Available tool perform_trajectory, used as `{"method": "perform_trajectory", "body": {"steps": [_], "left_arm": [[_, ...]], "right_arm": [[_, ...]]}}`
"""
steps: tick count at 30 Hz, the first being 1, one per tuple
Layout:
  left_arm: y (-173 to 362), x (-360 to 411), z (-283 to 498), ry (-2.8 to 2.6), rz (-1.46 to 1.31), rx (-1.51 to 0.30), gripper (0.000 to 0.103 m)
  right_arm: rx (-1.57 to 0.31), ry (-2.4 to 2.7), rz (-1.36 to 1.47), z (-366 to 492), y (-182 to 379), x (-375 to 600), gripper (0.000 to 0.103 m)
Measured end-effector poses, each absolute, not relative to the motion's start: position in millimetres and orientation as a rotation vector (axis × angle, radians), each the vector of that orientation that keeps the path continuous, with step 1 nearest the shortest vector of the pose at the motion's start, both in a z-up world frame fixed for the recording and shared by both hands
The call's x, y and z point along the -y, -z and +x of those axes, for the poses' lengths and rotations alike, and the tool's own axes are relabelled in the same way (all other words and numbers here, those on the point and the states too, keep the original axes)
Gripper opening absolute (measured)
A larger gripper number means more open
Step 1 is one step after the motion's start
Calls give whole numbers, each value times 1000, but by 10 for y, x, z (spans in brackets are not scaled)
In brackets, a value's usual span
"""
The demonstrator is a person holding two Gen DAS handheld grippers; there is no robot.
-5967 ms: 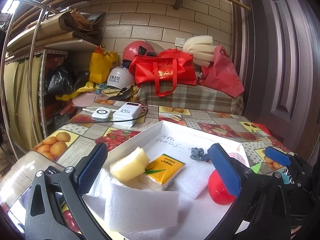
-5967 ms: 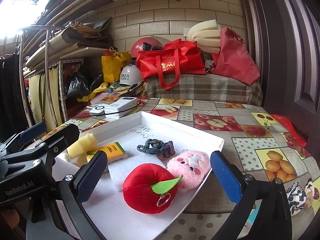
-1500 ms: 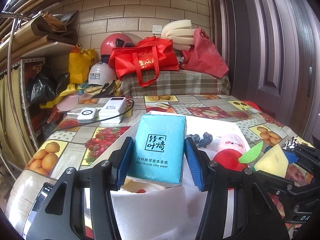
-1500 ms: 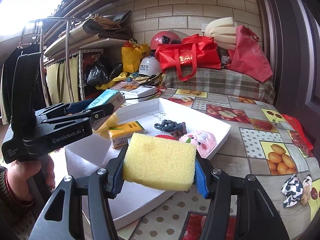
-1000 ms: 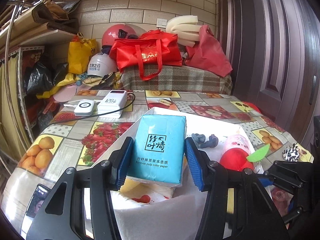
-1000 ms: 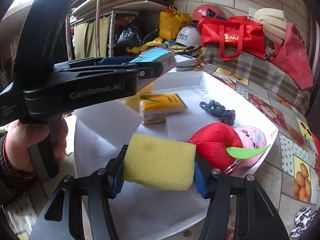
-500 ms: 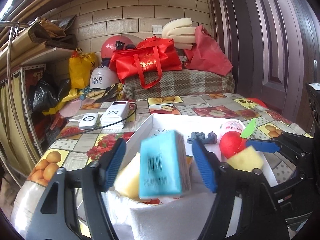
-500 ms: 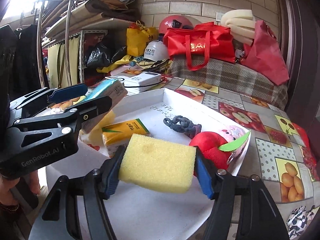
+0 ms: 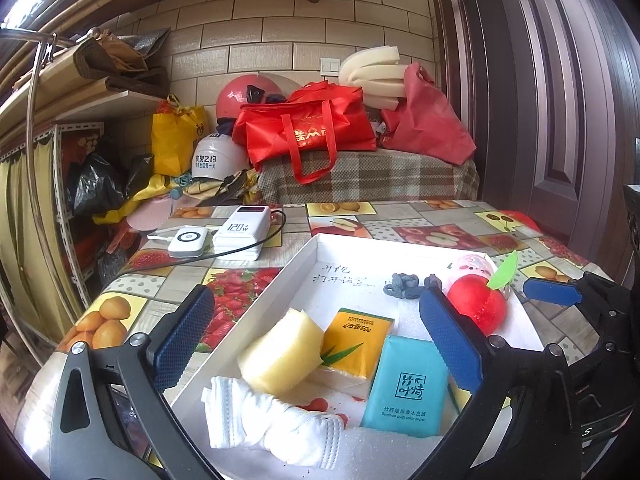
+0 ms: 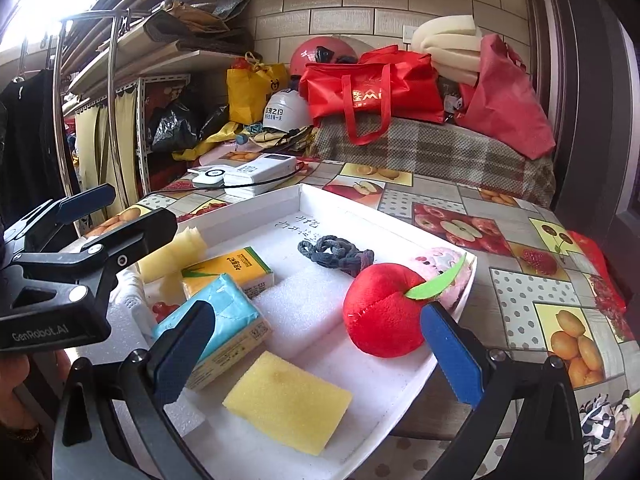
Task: Organize soft objects
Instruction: 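Move both open tools to the braided rope toy and cow-print cloth on the table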
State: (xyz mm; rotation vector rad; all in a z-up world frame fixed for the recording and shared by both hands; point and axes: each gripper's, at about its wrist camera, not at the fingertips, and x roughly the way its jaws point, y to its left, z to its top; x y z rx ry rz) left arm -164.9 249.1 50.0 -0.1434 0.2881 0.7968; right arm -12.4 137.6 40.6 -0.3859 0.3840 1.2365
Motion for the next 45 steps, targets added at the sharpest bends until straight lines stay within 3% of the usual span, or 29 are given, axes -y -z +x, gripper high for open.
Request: {"method": "perform_trajectory", "body": {"steps": [35,40,45], "left_arm": [[-550,-2111,-1678,-783,-169,-239,103],[-541,-1900,-1613,-709,-156,-258,103],[-541,-1422,-1311,-461,-113,-365,103]], "right_arm": [[-344,-1172,-273,-76,-473,-1081,103],[-392,-1142,-263,-14,-442,-846,103],[-323,-1043,-307,58,-457,-313,103]]}}
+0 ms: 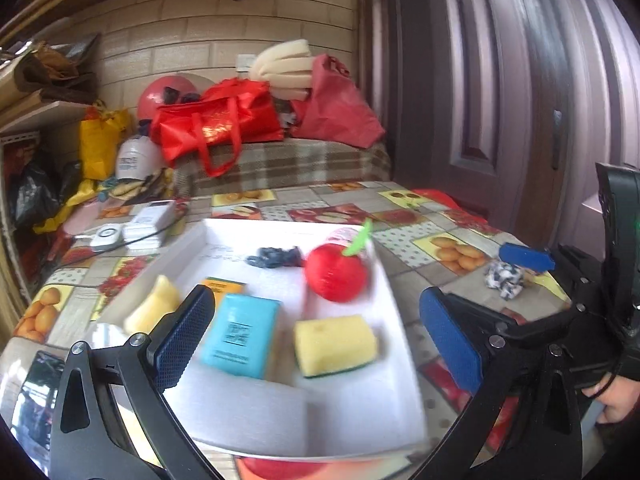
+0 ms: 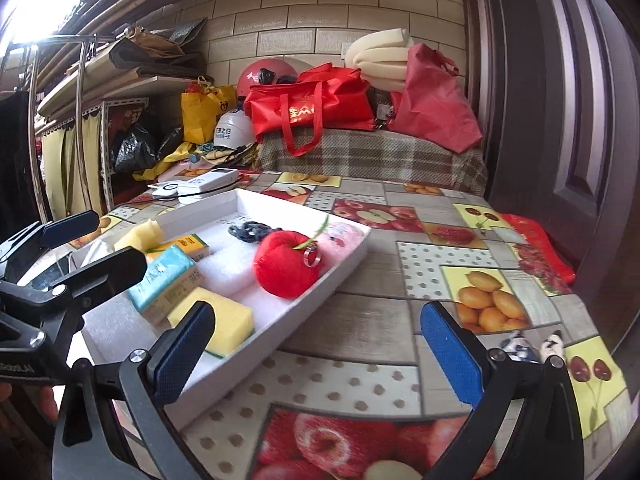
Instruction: Organize soft objects
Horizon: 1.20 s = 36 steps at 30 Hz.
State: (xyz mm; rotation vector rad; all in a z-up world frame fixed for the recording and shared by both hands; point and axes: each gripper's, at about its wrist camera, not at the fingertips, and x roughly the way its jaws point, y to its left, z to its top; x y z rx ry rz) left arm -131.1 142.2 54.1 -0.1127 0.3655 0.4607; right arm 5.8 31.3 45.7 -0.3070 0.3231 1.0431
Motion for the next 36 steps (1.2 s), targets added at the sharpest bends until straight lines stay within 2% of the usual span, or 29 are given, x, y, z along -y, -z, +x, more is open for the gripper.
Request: {"method": "perform_trajectory", "body": {"steps": [4,10,13,24,36], "left_arm": [[-371,-734,-774,-149,17,-592,103],[14,71,-28,156,115,-928,102],[-6,179,86,179,127,-926,102],[1,181,95,181,128,-922,102],[9,183,95,182,127,-922,102]], "right_arm": [[-326,-869,-220,496,-509,393,103],[-477,-545,123,1483,-509,1519,103],[-522,-533,265,1627,-437,1773,103],[-639,-573,419,1833,-235,1904,103],[-695,-561,429,1906,-161,1896,103]]}}
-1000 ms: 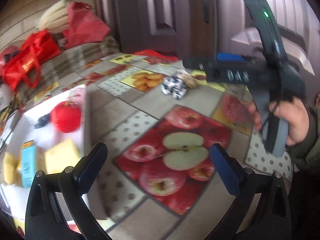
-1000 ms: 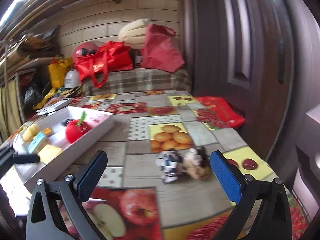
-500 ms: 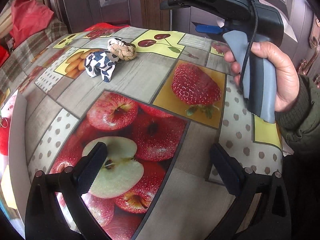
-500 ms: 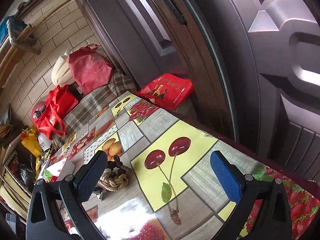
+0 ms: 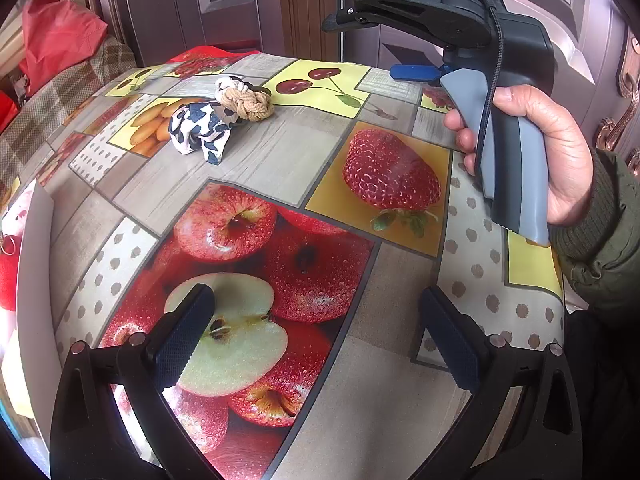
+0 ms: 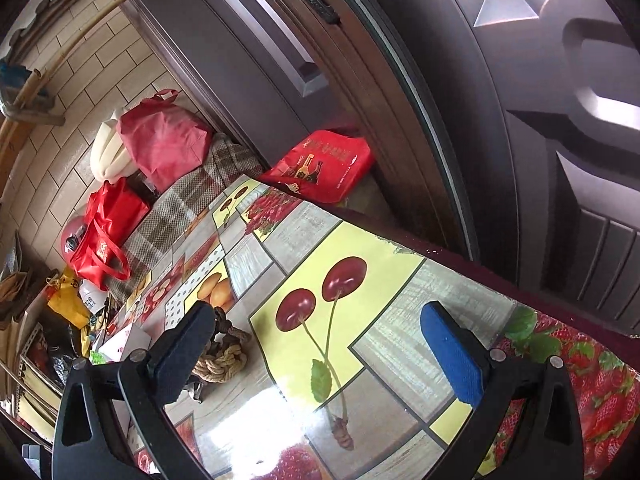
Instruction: Organize soft objects
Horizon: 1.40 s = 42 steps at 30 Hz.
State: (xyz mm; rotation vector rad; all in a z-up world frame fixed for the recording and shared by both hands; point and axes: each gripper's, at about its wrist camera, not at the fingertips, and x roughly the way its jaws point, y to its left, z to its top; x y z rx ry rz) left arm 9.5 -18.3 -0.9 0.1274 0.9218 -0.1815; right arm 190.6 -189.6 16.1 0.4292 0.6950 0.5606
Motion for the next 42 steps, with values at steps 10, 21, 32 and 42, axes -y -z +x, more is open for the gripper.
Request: {"method": "perform_trajectory", "body": {"steps": [10,21,32,42], "left_arm": [[5,184,91,182,127,-922,102],[5,184,90,182,127,-921,102],[2,182,91,182,127,-921,102],[2,183,91,182,127,-921,102]], "right_arm": [[-701,-561,418,1907,-155,1869,103],[-700,-564,426,1903,-144,1874,103],[-699,-574,434,1889,-131,1892,103],[-709,-582,433,1884,-142,1868,103]]}}
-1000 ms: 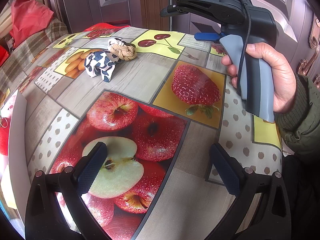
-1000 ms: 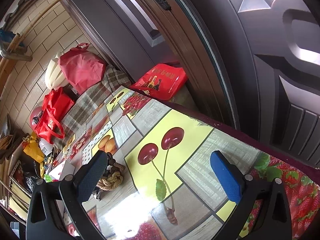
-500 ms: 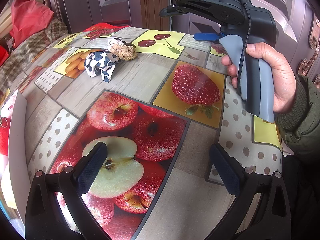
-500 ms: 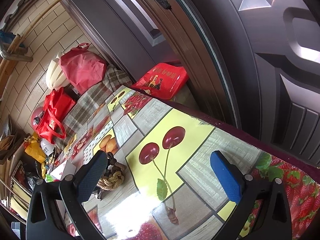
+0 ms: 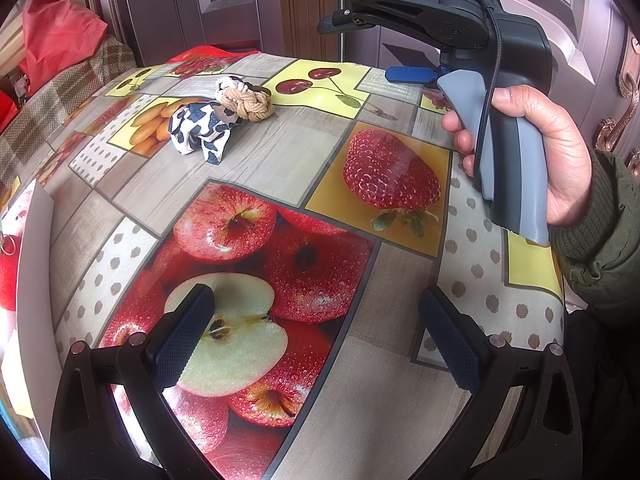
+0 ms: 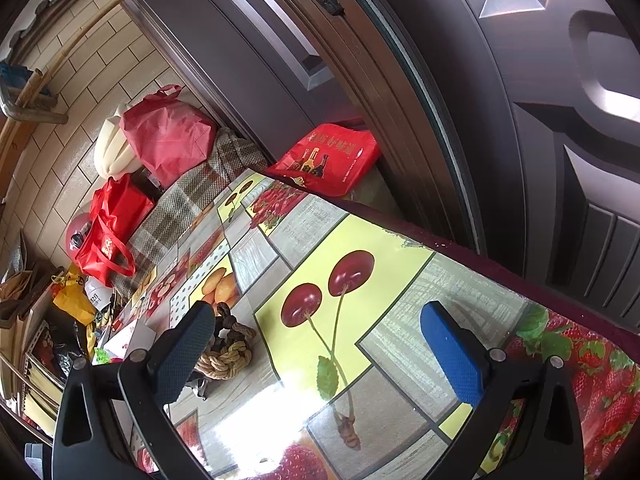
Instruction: Organize soft objects
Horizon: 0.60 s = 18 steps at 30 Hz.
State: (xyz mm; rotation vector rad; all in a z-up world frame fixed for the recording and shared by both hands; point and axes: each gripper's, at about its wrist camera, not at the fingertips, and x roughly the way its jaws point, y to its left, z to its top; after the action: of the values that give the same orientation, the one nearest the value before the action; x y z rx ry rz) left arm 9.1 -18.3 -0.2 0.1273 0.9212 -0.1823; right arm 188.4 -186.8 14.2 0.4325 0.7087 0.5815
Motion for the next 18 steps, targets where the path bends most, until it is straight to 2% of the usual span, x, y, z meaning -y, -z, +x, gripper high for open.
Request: {"method": "perform_trajectory", "body": {"steps": [18], "left_arm": [[2,185,89,182,127,-921,102]], "right_arm": [[-707,-586,439,1890,-142,1851,103]]}}
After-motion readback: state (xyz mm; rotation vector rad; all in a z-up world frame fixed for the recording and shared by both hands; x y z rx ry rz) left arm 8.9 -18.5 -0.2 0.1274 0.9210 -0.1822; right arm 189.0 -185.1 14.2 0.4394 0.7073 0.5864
